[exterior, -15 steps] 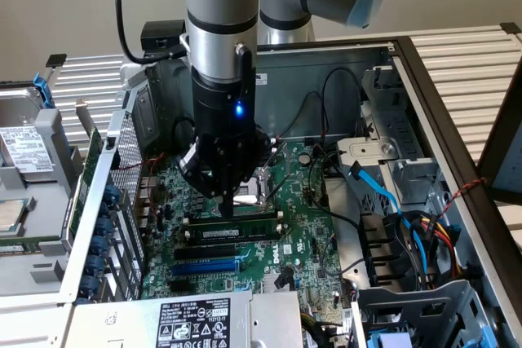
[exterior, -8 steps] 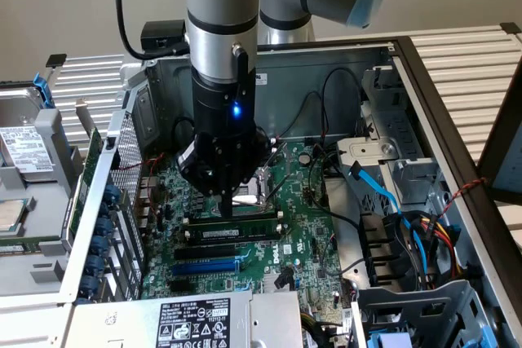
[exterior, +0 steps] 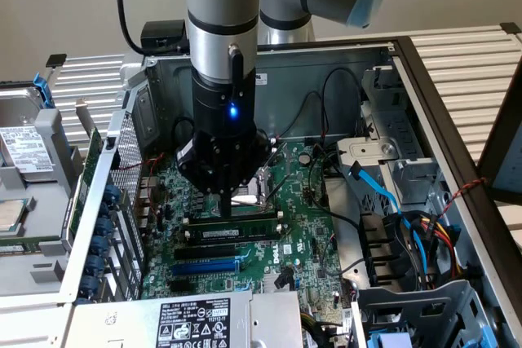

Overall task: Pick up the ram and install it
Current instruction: 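Press down the ram until it locks into place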

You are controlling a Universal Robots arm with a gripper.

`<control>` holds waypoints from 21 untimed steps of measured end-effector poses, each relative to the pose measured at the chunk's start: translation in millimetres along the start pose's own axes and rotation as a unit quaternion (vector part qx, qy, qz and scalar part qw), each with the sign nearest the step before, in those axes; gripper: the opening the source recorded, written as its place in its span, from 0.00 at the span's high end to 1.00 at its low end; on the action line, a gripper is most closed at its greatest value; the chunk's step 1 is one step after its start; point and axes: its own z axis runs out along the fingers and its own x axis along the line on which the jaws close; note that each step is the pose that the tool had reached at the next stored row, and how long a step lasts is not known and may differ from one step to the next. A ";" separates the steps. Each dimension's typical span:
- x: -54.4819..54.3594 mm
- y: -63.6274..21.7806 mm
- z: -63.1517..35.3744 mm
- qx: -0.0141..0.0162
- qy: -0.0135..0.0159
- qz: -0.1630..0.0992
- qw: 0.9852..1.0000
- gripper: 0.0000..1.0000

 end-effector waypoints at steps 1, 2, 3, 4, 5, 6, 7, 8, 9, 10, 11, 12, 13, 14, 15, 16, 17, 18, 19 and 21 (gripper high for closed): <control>0.0 0.0 0.0 -0.001 0.000 0.006 1.000 0.89; 0.0 0.0 0.0 -0.001 0.000 0.012 1.000 0.89; 0.0 -0.1 0.0 -0.002 0.000 0.017 1.000 0.89; 0.0 -0.3 0.0 -0.002 0.001 0.022 1.000 0.89; 0.1 -0.5 0.1 -0.002 0.001 0.026 1.000 0.89; 0.2 -0.9 0.1 -0.003 0.001 0.030 1.000 0.89; 0.2 -0.9 0.1 -0.003 0.001 0.032 0.999 0.89; 0.2 -0.9 0.1 -0.003 0.001 0.032 0.999 0.89; 0.2 -0.9 0.1 -0.003 0.001 0.032 0.999 0.89; 0.2 -0.9 0.1 -0.003 0.001 0.032 0.999 0.89; 0.2 -0.9 0.1 -0.003 0.001 0.032 0.999 0.89; 0.2 -0.9 0.1 -0.003 0.001 0.032 0.999 0.89; 0.2 -0.9 0.1 -0.003 0.001 0.032 0.999 0.89; 0.2 -0.9 0.0 -0.003 0.001 0.032 0.999 0.89; 0.2 -0.9 0.0 -0.003 0.001 0.032 0.999 0.89; 0.2 -0.9 0.0 -0.003 0.001 0.032 0.999 0.89; 0.2 -0.9 0.0 -0.003 0.001 0.032 0.999 0.89; 0.2 -0.9 0.0 -0.003 0.001 0.032 0.999 0.89; 0.2 -0.9 0.1 -0.003 0.001 0.032 0.999 0.89; 0.4 -1.8 0.1 -0.003 0.001 0.032 0.999 0.89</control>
